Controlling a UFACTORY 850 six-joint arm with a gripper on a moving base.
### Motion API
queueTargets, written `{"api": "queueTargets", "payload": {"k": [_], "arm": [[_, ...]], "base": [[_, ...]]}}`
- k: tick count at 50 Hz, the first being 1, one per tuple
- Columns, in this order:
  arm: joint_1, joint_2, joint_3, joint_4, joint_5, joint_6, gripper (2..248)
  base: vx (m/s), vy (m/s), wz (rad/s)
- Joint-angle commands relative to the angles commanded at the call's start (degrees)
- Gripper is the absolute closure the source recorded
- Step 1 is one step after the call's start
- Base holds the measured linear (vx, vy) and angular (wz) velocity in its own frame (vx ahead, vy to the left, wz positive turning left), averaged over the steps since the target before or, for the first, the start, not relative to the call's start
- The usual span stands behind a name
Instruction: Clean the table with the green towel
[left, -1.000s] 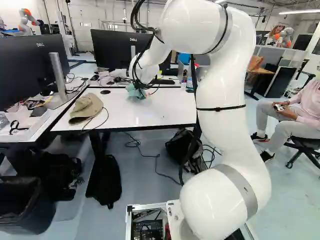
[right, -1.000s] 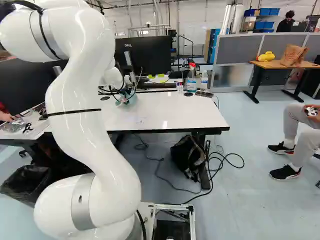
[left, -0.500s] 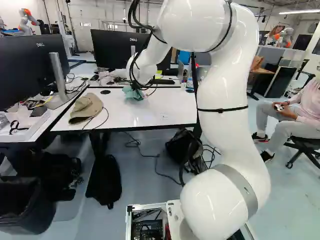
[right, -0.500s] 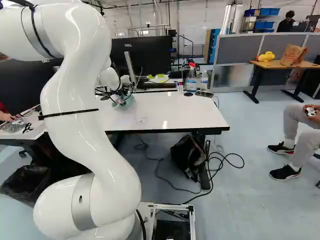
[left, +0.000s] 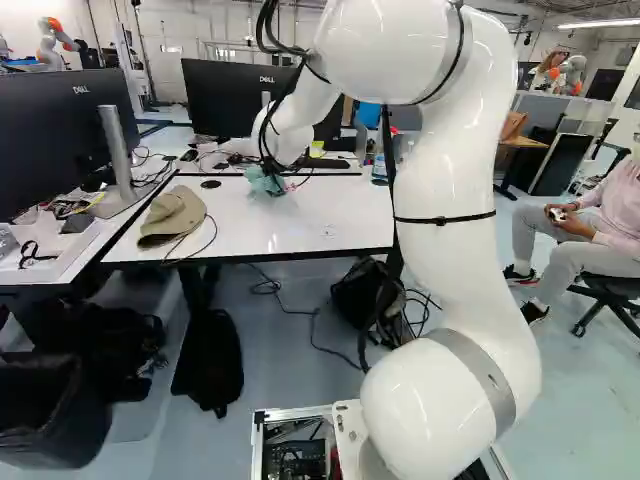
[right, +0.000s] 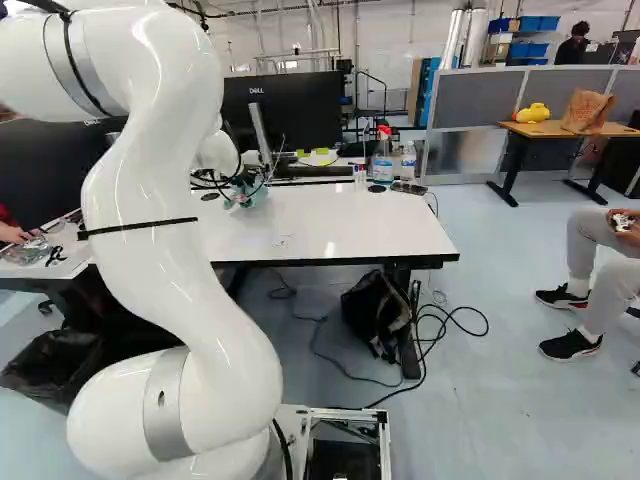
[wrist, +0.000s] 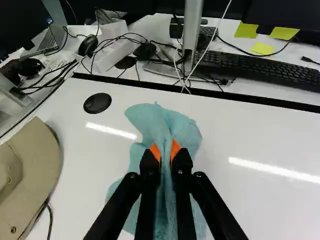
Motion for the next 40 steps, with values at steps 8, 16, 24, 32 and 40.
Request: {"api": "queueTargets", "payload": {"k": [8, 16, 24, 32, 40], "arm": [[-0.08, -1.04, -2.42, 0.00, 0.00, 0.00, 209], [0.33, -0.92, -2.81, 0.00, 0.00, 0.00, 209], [1.24, -0.09, -1.75, 0.00, 0.00, 0.00, 209], [2.14, 1.36, 0.10, 0.00, 0.00, 0.00, 209], [2.81, 3.14, 2.34, 0.00, 0.00, 0.00, 209]], "base": [[0.000, 0.000, 0.000], [0.000, 0.000, 0.000], [0.000, 0.000, 0.000], [0.000, 0.000, 0.000], [0.000, 0.000, 0.000]]}}
